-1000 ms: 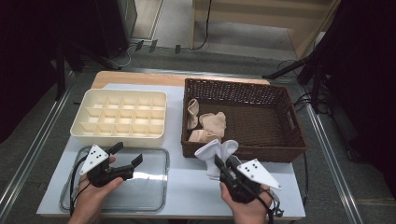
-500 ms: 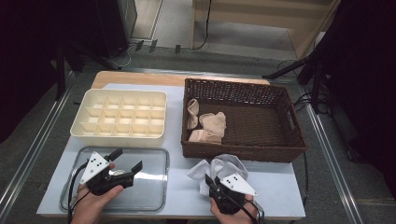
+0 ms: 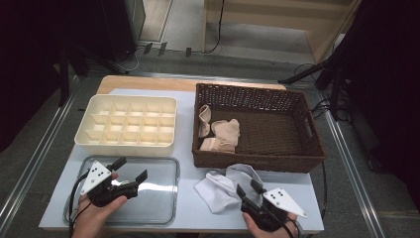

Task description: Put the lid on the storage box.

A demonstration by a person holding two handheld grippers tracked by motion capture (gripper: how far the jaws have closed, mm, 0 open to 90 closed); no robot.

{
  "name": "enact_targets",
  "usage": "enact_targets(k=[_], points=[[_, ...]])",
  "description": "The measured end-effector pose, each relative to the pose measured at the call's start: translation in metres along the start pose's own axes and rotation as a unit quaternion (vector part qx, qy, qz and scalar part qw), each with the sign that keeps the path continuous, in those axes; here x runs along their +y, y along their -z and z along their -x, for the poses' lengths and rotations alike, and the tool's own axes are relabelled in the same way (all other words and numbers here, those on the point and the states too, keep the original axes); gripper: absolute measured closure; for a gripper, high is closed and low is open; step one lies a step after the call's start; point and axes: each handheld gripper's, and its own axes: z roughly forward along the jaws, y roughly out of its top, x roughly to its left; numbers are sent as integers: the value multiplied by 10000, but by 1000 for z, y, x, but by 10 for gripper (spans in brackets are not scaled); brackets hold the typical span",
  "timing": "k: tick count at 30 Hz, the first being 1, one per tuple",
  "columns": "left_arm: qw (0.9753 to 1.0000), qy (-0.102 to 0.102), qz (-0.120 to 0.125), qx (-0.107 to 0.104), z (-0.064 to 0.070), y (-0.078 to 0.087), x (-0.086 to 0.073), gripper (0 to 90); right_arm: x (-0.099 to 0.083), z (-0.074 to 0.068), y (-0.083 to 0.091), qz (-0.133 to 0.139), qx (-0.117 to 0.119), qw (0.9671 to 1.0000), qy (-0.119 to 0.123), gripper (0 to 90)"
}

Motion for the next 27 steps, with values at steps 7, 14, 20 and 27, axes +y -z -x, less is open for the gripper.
enact_targets(k=[7, 14, 20, 27], points=[[10000, 23, 8, 29, -3, 2, 0, 133, -10, 32, -9, -157, -682, 9975, -125, 446], [10000, 27, -1, 54, -5, 4, -1, 133, -18, 45, -20, -451, -648, 9966, -233, 630], [9998, 54, 26, 182, -13, 9, -1, 133, -12, 49, -10, -335, -416, 9975, -461, 871], [9992, 156, 84, 368, -25, 16, -2, 134, -7, 69, 5, -164, -679, 9951, -705, 874]])
